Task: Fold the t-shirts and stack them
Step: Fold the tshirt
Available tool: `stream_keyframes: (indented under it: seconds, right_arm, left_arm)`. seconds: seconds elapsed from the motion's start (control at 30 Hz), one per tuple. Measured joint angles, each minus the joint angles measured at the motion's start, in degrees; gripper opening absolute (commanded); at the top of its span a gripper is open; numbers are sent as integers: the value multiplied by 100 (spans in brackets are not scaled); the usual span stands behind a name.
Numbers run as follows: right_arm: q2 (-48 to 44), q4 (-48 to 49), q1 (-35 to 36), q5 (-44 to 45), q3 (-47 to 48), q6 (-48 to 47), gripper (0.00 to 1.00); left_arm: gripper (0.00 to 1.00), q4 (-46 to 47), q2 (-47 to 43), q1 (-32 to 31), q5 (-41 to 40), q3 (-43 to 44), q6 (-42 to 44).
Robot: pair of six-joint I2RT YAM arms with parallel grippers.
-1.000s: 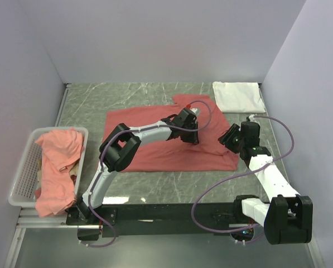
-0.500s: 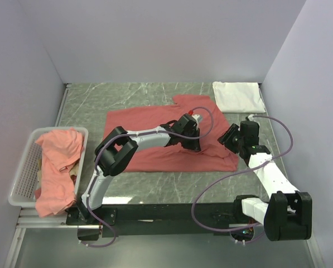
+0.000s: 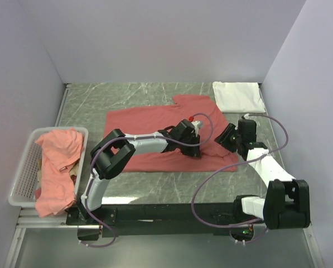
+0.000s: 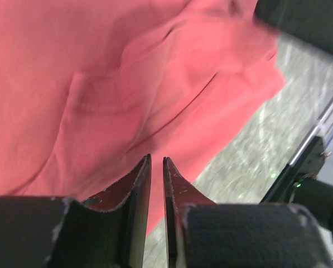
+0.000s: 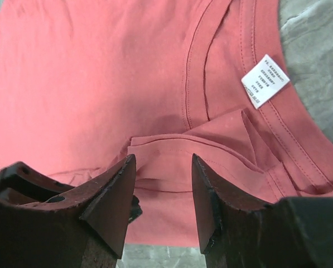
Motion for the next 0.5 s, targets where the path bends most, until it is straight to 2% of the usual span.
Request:
stream_keyframes:
  seconds: [0.2, 0.23, 0.37, 0.5]
  right_arm:
    - [1051, 2, 24, -192, 726, -284, 55]
    - [1250, 20, 26, -214, 876, -348, 56]
    - [1799, 33, 103, -269, 1255, -575, 63]
    - [2177, -37, 321, -278, 1556, -763, 63]
  left_arm:
    - [27, -85, -302, 20, -216, -409, -70]
    - [31, -72, -413, 44, -258, -463, -109]
    - [32, -42, -1082, 304, -448, -807, -367]
    - [32, -138, -1502, 669, -664, -855, -616]
